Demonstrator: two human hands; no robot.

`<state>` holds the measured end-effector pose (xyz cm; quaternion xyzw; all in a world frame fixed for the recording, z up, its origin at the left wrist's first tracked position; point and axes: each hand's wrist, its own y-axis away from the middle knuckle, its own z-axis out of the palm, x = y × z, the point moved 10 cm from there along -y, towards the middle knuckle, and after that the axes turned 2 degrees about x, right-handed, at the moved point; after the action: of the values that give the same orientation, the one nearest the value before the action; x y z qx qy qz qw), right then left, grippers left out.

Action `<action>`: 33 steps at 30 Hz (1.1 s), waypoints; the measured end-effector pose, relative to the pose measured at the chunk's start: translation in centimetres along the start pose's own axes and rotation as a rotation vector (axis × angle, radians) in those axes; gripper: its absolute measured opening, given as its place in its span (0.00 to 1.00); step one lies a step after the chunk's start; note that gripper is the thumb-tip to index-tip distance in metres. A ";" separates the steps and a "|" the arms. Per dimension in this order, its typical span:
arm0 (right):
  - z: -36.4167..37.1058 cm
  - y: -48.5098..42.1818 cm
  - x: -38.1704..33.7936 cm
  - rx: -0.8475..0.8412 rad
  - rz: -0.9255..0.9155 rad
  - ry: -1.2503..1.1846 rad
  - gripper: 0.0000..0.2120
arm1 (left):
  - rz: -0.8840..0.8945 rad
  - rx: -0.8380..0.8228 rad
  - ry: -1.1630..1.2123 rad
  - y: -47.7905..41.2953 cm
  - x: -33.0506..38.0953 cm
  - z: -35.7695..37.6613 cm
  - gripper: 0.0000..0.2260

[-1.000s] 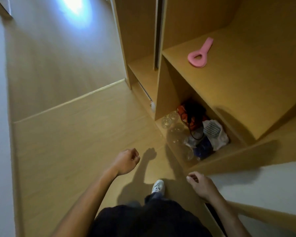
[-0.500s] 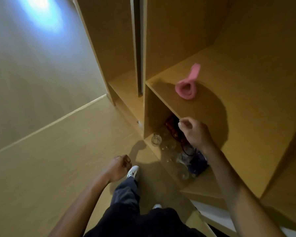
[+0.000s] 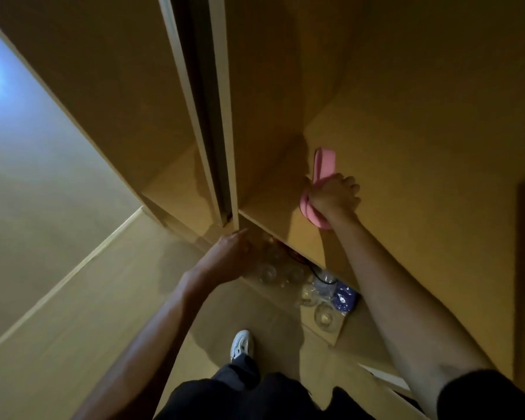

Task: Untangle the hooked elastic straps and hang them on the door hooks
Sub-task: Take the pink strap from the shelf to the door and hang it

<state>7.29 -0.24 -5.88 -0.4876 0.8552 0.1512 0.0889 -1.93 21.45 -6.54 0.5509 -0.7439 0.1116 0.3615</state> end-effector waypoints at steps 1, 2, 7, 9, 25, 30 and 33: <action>0.2 -0.3 -0.3 -0.004 0.026 -0.003 0.33 | 0.024 -0.002 -0.001 -0.6 0.4 -0.3 0.08; 0.3 -0.6 -0.5 -0.008 0.047 -0.003 0.33 | 0.038 -0.005 -0.012 -1.1 0.5 -0.4 0.08; 1.8 -1.4 -0.2 -0.144 0.161 -0.148 0.28 | 0.069 -0.046 -0.025 -2.5 0.9 -0.7 0.08; 2.4 -1.1 0.1 -0.203 0.173 -0.229 0.25 | 0.103 -0.060 -0.040 -2.8 1.6 -0.8 0.09; -7.2 7.4 9.9 -0.073 0.121 -0.488 0.18 | 0.148 -0.084 -0.137 -4.0 9.3 2.6 0.09; -9.5 13.8 18.0 0.010 0.203 -0.580 0.18 | 0.166 -0.135 -0.145 -2.3 12.3 5.9 0.08; -10.0 18.6 23.5 0.050 0.288 -0.629 0.18 | 0.246 -0.184 -0.210 0.0 15.8 9.1 0.09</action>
<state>-20.74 -13.73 -0.35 -0.2890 0.8495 0.2841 0.3379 -7.76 4.66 -2.61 0.4289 -0.8464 0.0284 0.3145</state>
